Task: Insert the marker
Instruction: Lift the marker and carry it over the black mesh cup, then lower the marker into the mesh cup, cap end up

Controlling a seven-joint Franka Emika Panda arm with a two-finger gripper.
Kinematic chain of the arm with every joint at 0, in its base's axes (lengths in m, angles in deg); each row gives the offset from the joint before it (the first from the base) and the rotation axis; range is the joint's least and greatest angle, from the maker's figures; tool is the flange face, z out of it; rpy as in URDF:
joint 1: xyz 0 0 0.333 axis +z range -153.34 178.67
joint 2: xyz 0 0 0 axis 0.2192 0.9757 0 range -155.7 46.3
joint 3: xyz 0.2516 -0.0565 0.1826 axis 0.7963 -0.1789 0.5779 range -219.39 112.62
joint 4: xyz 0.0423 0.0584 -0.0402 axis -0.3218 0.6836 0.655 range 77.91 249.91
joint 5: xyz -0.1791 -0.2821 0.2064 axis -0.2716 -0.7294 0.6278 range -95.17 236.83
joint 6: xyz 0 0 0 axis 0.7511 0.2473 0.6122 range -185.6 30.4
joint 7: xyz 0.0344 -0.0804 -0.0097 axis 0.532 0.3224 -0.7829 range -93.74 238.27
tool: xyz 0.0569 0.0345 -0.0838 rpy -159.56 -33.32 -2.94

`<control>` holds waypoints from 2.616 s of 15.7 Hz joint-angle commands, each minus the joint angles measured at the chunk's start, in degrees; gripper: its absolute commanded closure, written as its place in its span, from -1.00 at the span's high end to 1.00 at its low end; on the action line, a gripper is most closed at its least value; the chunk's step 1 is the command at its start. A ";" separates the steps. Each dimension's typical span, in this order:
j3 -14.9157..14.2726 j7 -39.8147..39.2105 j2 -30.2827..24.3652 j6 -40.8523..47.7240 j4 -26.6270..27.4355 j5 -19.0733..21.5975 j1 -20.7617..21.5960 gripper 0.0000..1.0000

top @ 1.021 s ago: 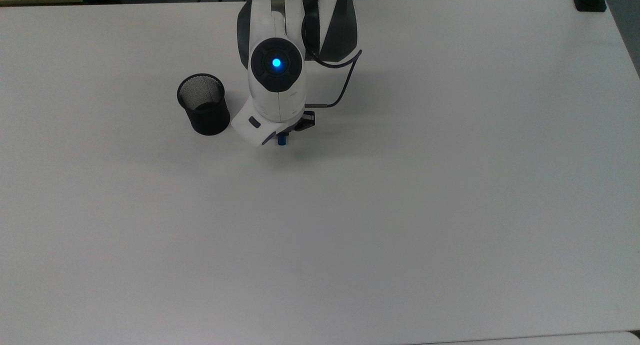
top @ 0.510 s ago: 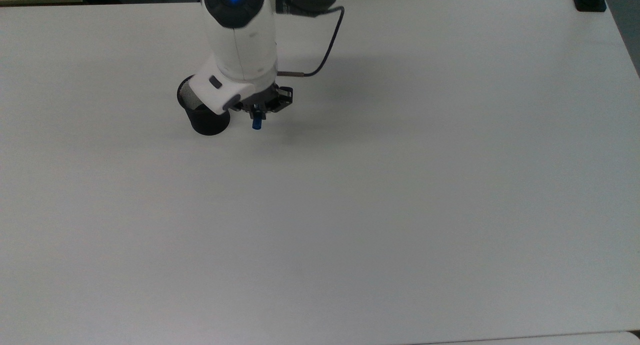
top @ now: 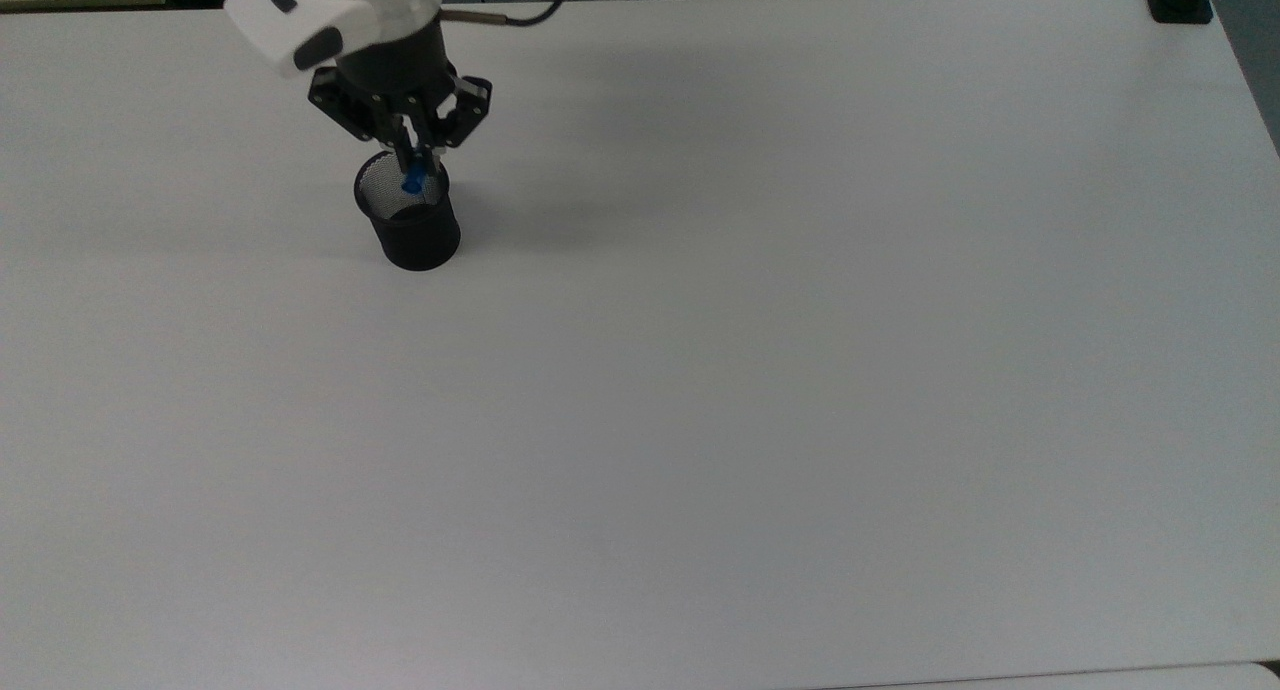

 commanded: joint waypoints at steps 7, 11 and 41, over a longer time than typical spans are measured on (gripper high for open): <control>-0.65 -0.81 -2.49 -9.31 5.44 0.56 -3.49 -1.00; -0.65 -0.90 -1.25 -16.44 9.49 0.48 -3.67 -1.00; -0.65 -1.51 1.56 -20.41 14.77 -0.40 -3.59 -0.77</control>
